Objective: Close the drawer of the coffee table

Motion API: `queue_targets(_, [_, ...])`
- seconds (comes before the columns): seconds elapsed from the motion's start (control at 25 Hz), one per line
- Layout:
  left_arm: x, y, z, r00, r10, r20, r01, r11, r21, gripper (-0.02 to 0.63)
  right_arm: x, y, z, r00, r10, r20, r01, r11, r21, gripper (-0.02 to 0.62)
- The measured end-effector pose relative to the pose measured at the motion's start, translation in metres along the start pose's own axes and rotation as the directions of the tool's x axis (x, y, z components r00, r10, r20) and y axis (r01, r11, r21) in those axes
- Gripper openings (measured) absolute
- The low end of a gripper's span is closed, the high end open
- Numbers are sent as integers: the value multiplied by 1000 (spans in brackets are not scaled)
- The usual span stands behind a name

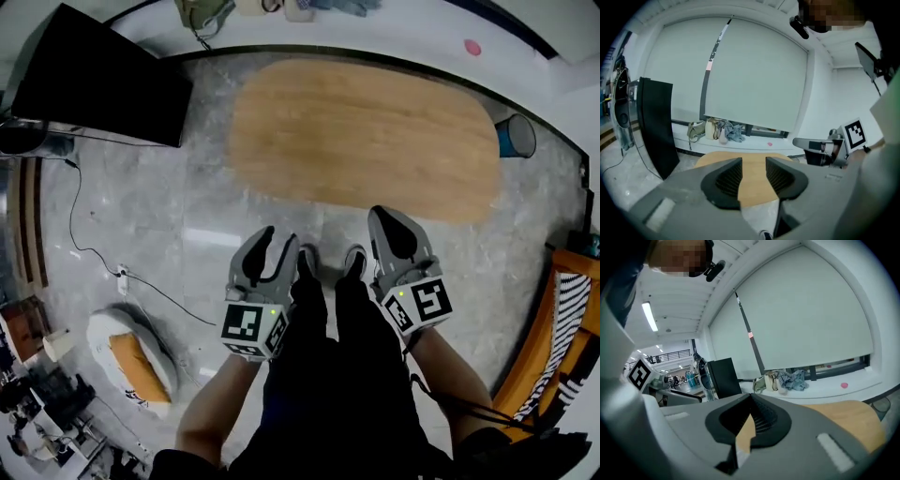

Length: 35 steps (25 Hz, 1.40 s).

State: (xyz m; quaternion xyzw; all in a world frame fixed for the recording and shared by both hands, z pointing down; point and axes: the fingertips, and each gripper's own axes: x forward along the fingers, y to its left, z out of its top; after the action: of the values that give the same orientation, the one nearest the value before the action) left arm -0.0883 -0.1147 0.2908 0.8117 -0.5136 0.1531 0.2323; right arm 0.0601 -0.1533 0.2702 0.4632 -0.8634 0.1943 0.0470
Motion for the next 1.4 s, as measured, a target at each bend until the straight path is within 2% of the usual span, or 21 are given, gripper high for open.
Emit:
queue_targets(0.2, [-43, -8, 53, 994, 27, 105, -27, 1000, 2, 164, -19, 29, 64, 998, 14, 64, -10, 998, -58, 2])
queue_targets(0.48, [-97, -22, 122, 965, 1, 262, -15, 999, 52, 27, -45, 70, 152, 982, 50, 185, -10, 977, -213, 2])
queue_targets(0.64, [-118, -28, 150, 946, -3, 325, -21, 997, 72, 3, -64, 90, 184, 969, 68, 237, 0, 962, -274, 2])
queue_targets(0.84, [-133, -37, 181, 920, -35, 391, -10, 994, 113, 3, -75, 108, 200, 958, 79, 274, 8, 953, -302, 2])
queue_targets(1.08, [-138, -42, 201, 905, -58, 420, -9, 988, 156, 3, -79, 114, 210, 951, 68, 300, 33, 947, -318, 2])
queue_targets(1.28, [-142, -31, 209, 896, -56, 440, -15, 987, 158, 3, -73, 113, 212, 952, 54, 302, 39, 955, -295, 2])
queue_targets(1.4, [-145, -24, 210, 897, -49, 440, -9, 992, 129, 3, -70, 116, 212, 952, 55, 300, 37, 956, -292, 2])
